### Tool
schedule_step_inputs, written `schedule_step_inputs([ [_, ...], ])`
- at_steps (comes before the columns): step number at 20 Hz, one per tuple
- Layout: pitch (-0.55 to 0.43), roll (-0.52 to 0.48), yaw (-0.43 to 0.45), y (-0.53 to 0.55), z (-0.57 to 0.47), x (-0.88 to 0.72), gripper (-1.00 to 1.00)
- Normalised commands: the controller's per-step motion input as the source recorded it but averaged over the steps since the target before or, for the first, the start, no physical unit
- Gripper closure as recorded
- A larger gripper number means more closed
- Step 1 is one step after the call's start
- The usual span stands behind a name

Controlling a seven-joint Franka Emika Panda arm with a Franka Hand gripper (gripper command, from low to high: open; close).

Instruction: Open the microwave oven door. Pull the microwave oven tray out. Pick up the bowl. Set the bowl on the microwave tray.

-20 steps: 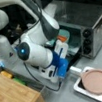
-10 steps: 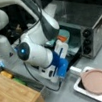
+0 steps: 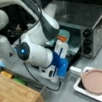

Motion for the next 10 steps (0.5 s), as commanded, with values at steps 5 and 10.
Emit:
schedule_step_inputs([
  [5, 0.013, 0.190, -0.012, -0.07, -0.02, 0.13, -1.00],
  [10, 0.013, 0.190, -0.012, -0.07, -0.02, 0.13, -1.00],
])
